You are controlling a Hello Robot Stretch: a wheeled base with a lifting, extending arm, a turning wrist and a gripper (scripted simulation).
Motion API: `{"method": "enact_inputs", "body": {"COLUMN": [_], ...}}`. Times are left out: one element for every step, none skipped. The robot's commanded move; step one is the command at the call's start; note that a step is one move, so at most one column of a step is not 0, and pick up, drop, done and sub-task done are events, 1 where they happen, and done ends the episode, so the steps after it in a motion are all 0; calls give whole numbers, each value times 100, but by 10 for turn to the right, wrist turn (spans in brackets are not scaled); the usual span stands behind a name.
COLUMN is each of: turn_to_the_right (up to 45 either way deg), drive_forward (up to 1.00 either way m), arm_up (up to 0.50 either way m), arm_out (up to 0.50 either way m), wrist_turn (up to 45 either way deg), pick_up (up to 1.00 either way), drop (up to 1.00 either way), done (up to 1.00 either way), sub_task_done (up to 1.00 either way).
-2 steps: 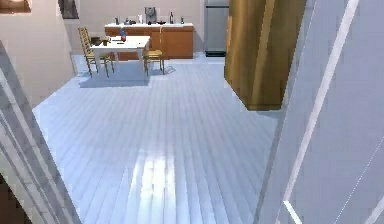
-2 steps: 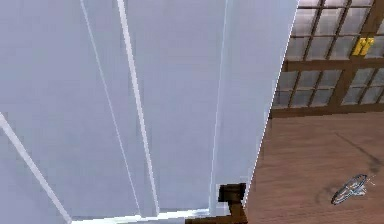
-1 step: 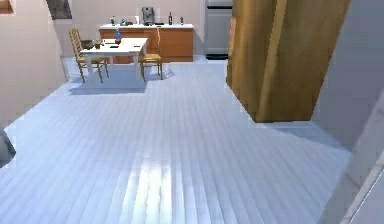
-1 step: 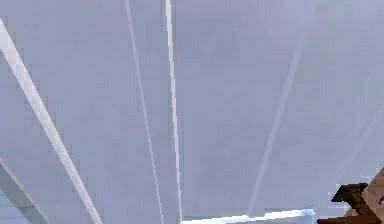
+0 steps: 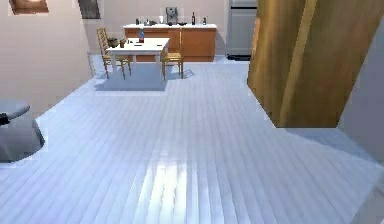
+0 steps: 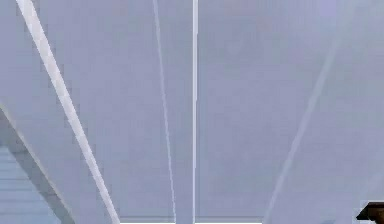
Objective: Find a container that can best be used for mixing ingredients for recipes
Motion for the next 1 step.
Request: {"method": "enact_inputs", "body": {"turn_to_the_right": [0], "drive_forward": [60], "arm_up": [0], "arm_out": [0], "wrist_turn": [0], "pick_up": [0], "drop": [0], "done": [0], "sub_task_done": [0]}}
